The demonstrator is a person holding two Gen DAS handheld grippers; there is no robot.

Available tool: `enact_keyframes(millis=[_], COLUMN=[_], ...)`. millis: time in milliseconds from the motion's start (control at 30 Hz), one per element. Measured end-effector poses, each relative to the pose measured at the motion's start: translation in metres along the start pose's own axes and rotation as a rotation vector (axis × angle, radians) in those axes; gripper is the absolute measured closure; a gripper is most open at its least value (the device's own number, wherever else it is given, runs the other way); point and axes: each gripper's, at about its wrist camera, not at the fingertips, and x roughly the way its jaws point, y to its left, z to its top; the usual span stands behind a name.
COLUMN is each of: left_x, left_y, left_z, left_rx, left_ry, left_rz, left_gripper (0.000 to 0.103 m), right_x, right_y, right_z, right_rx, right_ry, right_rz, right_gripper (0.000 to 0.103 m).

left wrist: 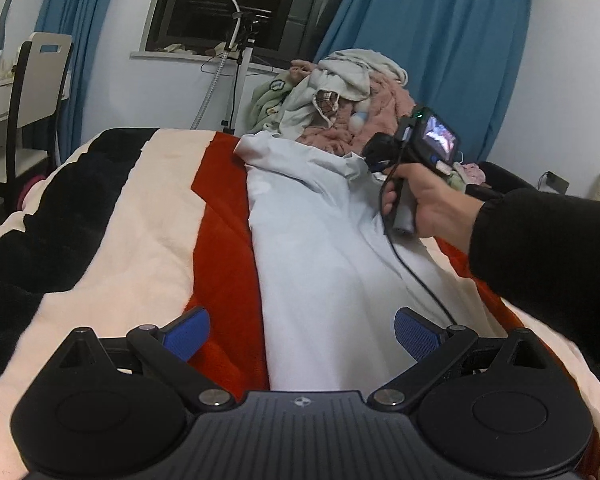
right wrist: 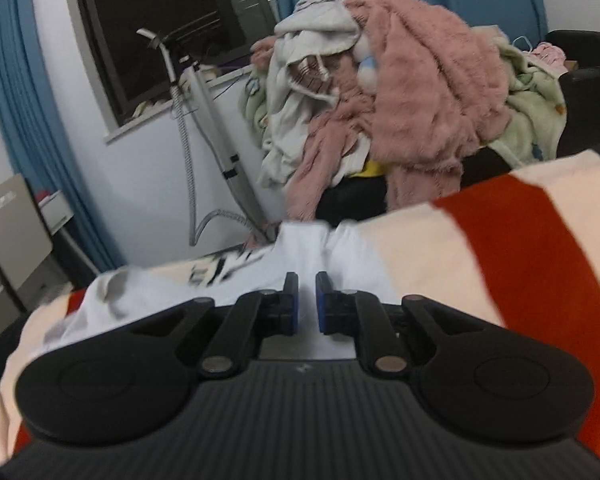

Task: Fold clothes
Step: 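Straighten the collar end with the right gripper and release it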

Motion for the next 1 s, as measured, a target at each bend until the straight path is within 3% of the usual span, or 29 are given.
enact_keyframes(millis=[100, 133, 233, 267, 367, 800, 933, 1000], left_x=[0.002, 0.001, -0.004, -0.007, -0.017, -0.065, -0.082, -0.086], left_y=[0.001, 0.001, -0.001, -0.003, -0.007, -0.020, -0.022, -0.023], left_z=[0.001, 0.002, 0.002, 0.002, 0.000, -0.006, -0.010, -0.014], left_rx=[-0.001, 0.002, 0.013, 0.019, 0.032, 0.031, 0.016, 0.013], left_ry=[0.008, 0.008, -0.001, -0.005, -0.006, 0.032, 0.068, 0.112], left_rz=[0.003, 0.004, 0.005, 0.004, 0.002, 0.004, 0.014, 0.014], left_gripper=[0.003, 0.003, 0.003, 0.003, 0.003, 0.004, 0.004, 0.004], right_x=[-0.018, -0.025, -0.064, -0.079, -0.125, -0.396, -0.447, -0.459], right_y=[-0.005, -0.005, -0.001, 0.000, 0.007, 0.021, 0.010, 0.001], right_z=[0.005, 0.006, -0.001, -0.003, -0.010, -0.060, -0.089, -0.108], right_rx=[-0.023, -0.031, -0.048, -0.053, -0.067, -0.120, -0.076, -0.047], right_ry=[-0.029, -0.033, -0.037, -0.039, -0.030, -0.108, -0.064, 0.005], right_rz=[-0.008, -0.012, -0.009, 0.000, 0.027, 0.122, 0.126, 0.119], right_gripper=[0.087, 0.081, 0.042, 0.037, 0.037, 0.037, 0.037, 0.037])
